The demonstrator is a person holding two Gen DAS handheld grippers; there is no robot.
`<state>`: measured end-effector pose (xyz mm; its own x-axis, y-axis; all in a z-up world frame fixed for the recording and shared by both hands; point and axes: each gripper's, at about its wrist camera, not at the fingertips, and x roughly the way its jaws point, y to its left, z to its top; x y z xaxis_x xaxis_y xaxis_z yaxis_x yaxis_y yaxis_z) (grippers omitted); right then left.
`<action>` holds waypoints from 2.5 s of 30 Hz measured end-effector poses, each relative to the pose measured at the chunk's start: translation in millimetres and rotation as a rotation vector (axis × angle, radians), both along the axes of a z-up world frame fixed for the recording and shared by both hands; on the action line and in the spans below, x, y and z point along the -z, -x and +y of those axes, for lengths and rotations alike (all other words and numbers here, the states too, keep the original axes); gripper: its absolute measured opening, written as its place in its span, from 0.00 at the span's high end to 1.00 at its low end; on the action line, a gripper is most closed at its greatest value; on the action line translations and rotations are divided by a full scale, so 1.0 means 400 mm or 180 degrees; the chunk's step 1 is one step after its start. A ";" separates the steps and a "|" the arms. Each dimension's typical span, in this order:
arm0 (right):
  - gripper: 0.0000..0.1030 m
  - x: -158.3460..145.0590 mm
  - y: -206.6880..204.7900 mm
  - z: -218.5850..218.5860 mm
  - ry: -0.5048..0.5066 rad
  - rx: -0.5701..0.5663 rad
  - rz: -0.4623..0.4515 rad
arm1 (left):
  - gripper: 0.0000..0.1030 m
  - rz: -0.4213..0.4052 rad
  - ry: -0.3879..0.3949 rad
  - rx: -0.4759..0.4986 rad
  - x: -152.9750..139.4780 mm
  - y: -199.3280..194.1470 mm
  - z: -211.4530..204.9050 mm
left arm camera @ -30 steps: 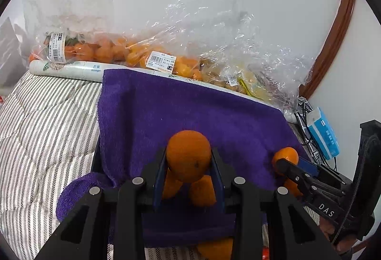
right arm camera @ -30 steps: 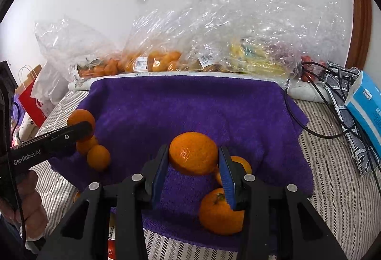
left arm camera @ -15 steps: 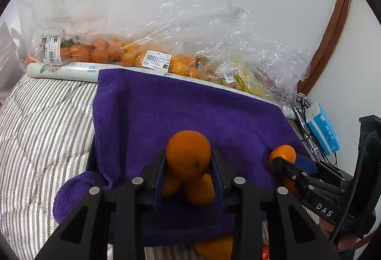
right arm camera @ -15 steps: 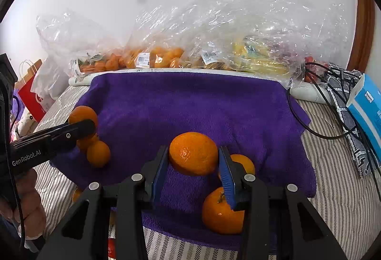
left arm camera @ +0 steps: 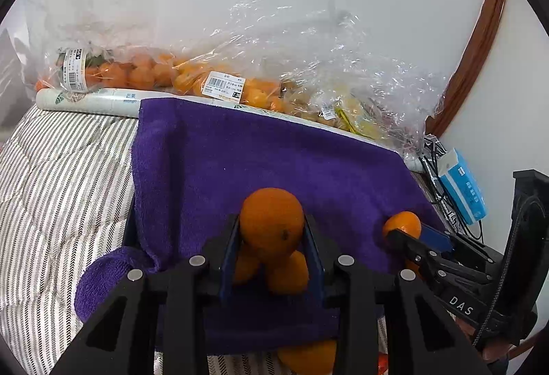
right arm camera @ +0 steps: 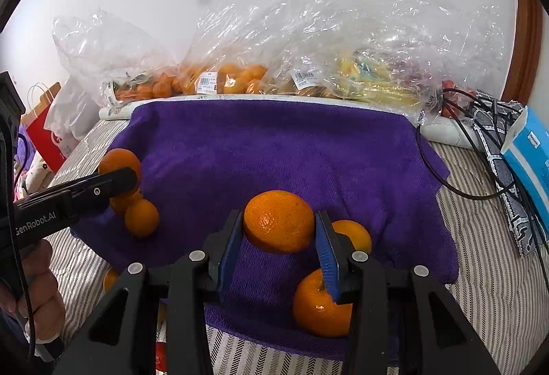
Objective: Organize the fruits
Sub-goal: 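Open the left gripper on the towel while the right gripper releases its orange, then withdraw both open grippers from the towel toward the remaining fruit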
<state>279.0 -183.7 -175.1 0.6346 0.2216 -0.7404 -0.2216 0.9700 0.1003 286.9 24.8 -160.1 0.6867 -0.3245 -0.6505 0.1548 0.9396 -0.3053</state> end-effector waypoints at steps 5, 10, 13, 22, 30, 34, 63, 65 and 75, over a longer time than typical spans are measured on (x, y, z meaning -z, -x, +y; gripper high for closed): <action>0.59 0.003 0.000 0.002 0.0008 -0.0008 0.0008 | 0.64 -0.0031 -0.0005 -0.0006 -0.005 0.004 -0.002; 0.59 0.003 0.001 0.001 -0.0027 0.0007 0.0014 | 0.62 -0.0045 0.0034 -0.0016 -0.011 0.007 0.003; 0.59 0.000 0.005 -0.004 -0.0046 0.0018 -0.0003 | 0.61 -0.0056 0.0040 -0.0019 -0.014 0.010 0.003; 0.42 -0.030 0.024 -0.012 -0.0125 -0.0013 -0.0183 | 0.59 -0.0073 0.0047 -0.0003 -0.019 0.012 0.001; 0.41 -0.047 0.032 -0.011 -0.0134 -0.0005 -0.0267 | 0.59 -0.0126 0.0032 -0.0005 -0.028 0.022 -0.003; 0.41 -0.063 0.040 -0.014 -0.0132 0.0040 -0.0322 | 0.59 -0.0186 -0.0026 -0.0019 -0.038 0.032 -0.008; 0.49 -0.076 0.317 -0.025 -0.0183 0.0361 0.0063 | 0.59 -0.0350 -0.0408 -0.0432 -0.009 0.310 0.065; 0.50 -0.069 0.326 -0.024 -0.0219 0.0363 0.0081 | 0.59 -0.0316 -0.0380 -0.0416 -0.007 0.315 0.069; 0.56 -0.025 0.322 0.030 -0.0230 0.0178 0.0220 | 0.59 -0.0051 -0.0095 -0.0485 0.019 0.295 0.110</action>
